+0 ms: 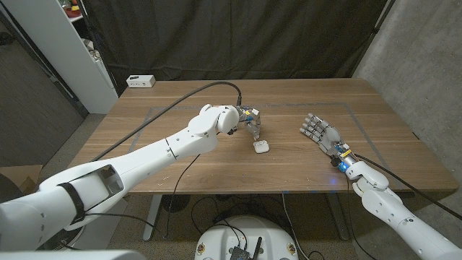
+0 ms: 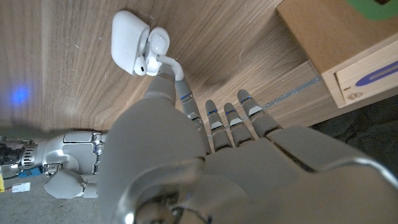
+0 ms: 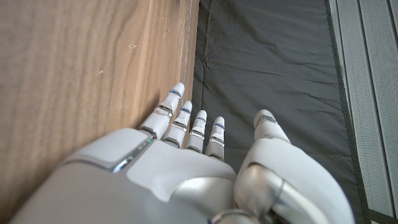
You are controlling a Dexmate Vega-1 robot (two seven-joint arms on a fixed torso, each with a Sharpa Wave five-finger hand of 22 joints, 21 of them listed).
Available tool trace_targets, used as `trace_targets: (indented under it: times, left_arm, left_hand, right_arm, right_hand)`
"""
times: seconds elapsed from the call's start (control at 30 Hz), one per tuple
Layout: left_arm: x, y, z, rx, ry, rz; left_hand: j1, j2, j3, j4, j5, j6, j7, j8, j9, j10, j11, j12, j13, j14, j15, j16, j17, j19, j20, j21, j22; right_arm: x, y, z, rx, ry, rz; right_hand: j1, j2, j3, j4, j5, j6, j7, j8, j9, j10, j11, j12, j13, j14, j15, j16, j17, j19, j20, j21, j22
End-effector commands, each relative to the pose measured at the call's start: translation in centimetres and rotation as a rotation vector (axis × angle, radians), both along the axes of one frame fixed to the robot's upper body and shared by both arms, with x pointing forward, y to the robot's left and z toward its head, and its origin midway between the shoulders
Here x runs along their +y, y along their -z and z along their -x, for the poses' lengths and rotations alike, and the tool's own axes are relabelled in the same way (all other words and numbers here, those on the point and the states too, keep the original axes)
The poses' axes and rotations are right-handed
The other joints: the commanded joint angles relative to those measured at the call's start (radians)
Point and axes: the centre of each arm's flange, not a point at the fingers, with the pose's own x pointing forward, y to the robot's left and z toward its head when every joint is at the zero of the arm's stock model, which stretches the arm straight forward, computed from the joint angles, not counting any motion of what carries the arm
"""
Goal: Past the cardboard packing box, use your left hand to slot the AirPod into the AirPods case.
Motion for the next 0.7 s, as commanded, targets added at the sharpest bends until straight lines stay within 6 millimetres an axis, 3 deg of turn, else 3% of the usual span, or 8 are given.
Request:
trace_targets:
  times: [0.03, 0.7]
  left_arm:
    - [-0.6, 1.6, 0.1, -0.037, 0.007, -0.023]
    - [-0.3, 2.9, -0.2, -0.047, 0.018, 0.02]
  left_hand:
    - [0.014, 0.002, 0.001, -0.004, -0.004, 0.005, -0.008, -0.003, 0.003, 0.011, -0.012, 0.002, 0.004, 0.003, -0.067, 0.0, 0.0, -0.004, -0.003, -0.003, 0.005]
    - [0.022, -0.004, -0.005, -0.006, -0.008, 0.018, -0.018, -0.009, 0.0, 0.027, -0.02, 0.006, 0.005, 0.017, -0.08, 0.003, 0.0, -0.003, -0.011, -0.002, 0.004]
  right_arm:
    - [-0.7, 0.7, 0.6, -0.006, 0.013, -0.011]
    - [-0.9, 1.4, 0.7, 0.003, 0.021, -0.022]
  right_hand:
    - [-0.003, 0.004, 0.001, -0.007, 0.003, 0.003, 0.001, 0.004, 0.003, 0.006, 0.003, 0.005, 0.006, 0.003, -0.077, 0.001, 0.004, 0.004, -0.007, -0.003, 0.004]
    - [-0.006, 0.002, -0.001, -0.006, 0.003, 0.003, 0.003, 0.004, 0.003, 0.004, 0.0, 0.004, 0.006, 0.003, -0.077, 0.001, 0.004, 0.002, -0.004, -0.004, 0.004]
